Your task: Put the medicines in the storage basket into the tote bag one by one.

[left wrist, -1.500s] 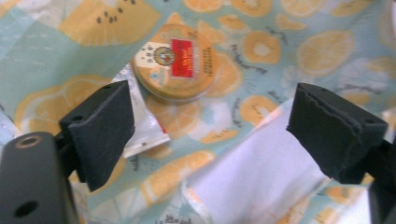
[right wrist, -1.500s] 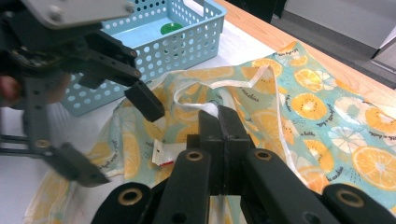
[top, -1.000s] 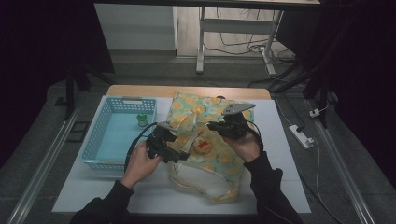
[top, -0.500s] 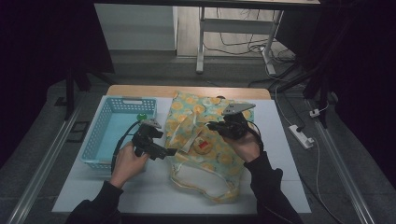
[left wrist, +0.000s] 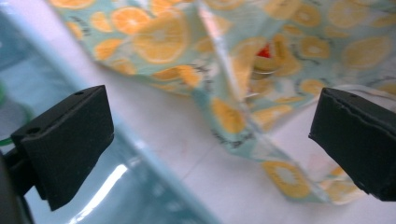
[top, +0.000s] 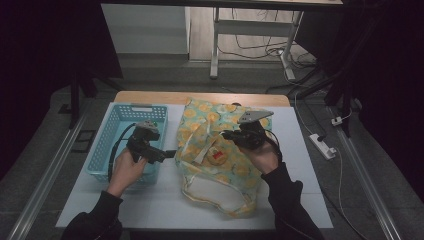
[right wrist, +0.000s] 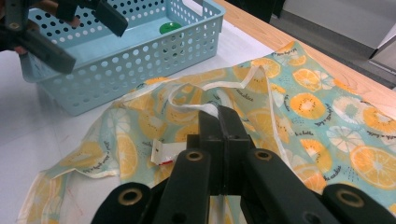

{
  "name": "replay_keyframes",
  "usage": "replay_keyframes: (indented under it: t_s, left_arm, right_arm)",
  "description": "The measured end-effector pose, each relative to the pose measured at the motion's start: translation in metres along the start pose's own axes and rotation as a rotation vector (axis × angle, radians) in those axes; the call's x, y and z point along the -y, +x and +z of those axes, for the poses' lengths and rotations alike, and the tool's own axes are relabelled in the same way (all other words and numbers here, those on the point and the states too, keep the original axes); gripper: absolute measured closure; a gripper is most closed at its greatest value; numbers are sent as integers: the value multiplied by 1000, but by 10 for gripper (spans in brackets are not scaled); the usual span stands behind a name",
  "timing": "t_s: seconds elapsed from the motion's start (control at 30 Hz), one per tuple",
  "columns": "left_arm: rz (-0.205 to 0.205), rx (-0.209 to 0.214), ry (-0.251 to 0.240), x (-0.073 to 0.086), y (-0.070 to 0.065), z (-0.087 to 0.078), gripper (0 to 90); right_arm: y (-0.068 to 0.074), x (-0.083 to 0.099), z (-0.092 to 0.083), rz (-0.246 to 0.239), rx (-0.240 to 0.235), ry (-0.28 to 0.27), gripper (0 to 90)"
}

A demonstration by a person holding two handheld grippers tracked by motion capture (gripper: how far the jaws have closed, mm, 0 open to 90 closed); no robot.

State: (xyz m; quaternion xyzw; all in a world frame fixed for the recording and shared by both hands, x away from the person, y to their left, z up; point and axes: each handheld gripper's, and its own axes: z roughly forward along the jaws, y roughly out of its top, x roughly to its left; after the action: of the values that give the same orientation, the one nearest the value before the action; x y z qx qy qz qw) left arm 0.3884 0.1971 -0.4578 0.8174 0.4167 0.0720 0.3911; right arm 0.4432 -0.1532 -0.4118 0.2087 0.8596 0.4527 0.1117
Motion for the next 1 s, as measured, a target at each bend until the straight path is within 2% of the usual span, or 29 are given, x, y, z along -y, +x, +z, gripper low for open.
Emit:
replay_keyframes:
  t_s: [0.07,0.3,0.43,0.83,1.0]
  left_arm:
    - [-5,-18,13,2,5,-1,0]
    - [-47,-60,-15,6,22,-9,0]
    - [-73,-84,5,5,32,-10,0]
    - [-111,-137,8,4,51,-4,0]
    - [-142,-193,19,0,60,-1,0]
  right_arm:
    - [0,0,0,2,1,-2,900]
    - [0,0,0,3,0,1,900]
    - [0,0,1,1,-1,3,900]
    - [1,1,2,0,-1,6,900]
    - [1,1,2,1,-2,9,900]
